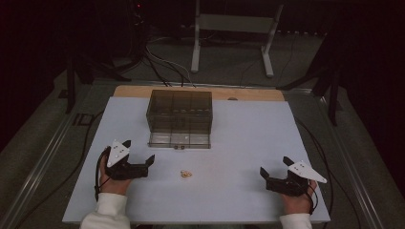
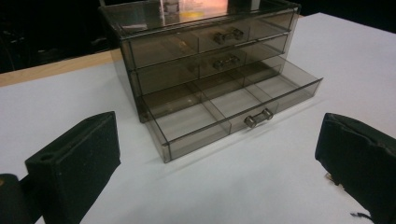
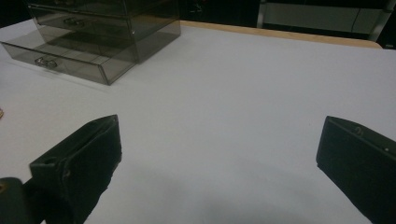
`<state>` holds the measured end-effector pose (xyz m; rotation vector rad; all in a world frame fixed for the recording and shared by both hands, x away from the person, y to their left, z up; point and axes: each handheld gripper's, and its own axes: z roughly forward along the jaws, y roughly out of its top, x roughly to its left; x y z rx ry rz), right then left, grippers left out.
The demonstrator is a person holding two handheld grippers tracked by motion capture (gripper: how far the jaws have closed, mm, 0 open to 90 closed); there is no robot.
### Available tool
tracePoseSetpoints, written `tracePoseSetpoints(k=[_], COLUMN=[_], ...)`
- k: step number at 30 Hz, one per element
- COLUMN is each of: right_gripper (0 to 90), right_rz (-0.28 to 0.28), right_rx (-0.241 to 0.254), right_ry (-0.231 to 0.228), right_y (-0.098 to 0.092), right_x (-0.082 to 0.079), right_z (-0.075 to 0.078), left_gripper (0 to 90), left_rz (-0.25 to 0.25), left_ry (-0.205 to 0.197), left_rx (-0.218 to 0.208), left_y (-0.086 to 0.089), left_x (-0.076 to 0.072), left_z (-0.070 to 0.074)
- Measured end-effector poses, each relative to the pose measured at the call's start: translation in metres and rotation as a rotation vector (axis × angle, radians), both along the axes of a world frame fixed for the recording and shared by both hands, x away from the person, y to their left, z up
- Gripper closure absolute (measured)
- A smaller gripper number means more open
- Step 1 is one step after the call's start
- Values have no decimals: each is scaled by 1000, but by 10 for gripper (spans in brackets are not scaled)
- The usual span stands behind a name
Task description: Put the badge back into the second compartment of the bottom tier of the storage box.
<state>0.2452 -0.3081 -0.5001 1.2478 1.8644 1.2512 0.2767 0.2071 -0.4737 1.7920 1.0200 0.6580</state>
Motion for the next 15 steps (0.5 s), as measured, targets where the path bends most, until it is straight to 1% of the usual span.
tracePoseSetpoints(k=[4,8,15], right_gripper=[4,4,4], right_rz=[0,-2,-2], right_rx=[-1,0,0], right_ry=[-1,-2,-3], right_y=[0,0,0], right_x=[0,0,0], right_z=[0,0,0], left_gripper=[6,6,6], left_rz=[-7,-9,-27], left_ry=[5,6,3], left_rx=[4,-1,17], left_y=[-2,-3,-8], left_x=[2,3,7], left_z=[-1,-1,2])
